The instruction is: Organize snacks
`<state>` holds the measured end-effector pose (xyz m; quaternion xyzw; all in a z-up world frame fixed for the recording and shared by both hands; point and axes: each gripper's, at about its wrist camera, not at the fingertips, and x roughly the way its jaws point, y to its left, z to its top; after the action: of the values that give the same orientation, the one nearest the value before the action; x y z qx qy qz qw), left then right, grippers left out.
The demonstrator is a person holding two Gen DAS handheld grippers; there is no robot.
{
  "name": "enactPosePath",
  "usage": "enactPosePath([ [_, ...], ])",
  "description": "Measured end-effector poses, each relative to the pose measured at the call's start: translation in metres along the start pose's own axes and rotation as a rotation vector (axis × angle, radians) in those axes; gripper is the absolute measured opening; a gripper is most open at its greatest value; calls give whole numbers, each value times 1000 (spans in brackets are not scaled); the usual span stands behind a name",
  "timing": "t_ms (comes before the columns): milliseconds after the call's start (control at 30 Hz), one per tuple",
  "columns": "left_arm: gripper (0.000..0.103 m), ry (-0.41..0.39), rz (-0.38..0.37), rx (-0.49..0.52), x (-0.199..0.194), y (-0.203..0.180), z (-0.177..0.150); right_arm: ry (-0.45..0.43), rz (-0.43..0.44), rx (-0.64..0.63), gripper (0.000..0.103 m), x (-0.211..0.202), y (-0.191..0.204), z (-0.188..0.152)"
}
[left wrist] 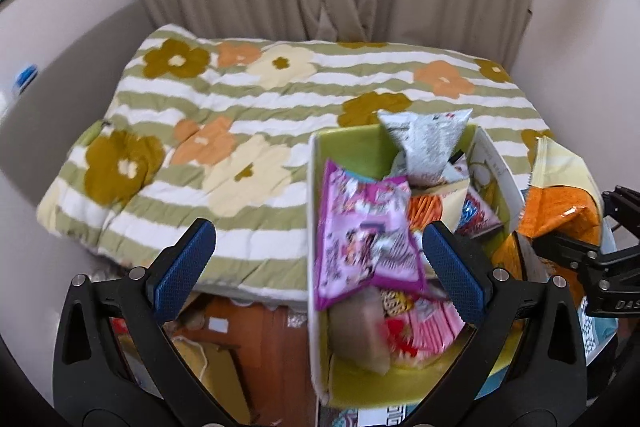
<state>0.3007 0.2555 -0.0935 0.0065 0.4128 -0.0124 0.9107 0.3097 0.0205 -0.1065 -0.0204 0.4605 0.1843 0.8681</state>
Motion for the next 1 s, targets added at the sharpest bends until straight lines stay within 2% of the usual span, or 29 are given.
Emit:
enactPosePath([
  [33,103,4,7,-13,-3,2,-6,-1,3,0,76,3,3,-2],
  [67,103,7,13,-22,-5,3,-9,-9,10,6,82,5,5,-4],
  [100,103,11,19,-31,-8,4,-15,-21,14,15,95,5,6,-6],
  [133,103,10,26,-37,-11,3,-20,-36,10,27,101,5,4,-8],
  [167,103,10,33,-40,-14,2,-25,-53,4,36,103,3,3,-10],
  [300,103,12,46,-57,-27,-8,-48,-83,16,43,103,-11,2,-24],
  [467,103,9,41,-46,-54,-36,-72,-117,-21,3,103,-43,6,-52],
  [567,103,-28,30,-18,-81,-59,-82,-134,-26,11,103,-66,2,-67],
  [733,103,-111,-9,10,-134,-94,-94,-183,-85,71,103,-118,-11,-94],
  [1000,103,-227,-63,49,-201,-141,-111,-275,-249,175,103,-195,-30,-136],
])
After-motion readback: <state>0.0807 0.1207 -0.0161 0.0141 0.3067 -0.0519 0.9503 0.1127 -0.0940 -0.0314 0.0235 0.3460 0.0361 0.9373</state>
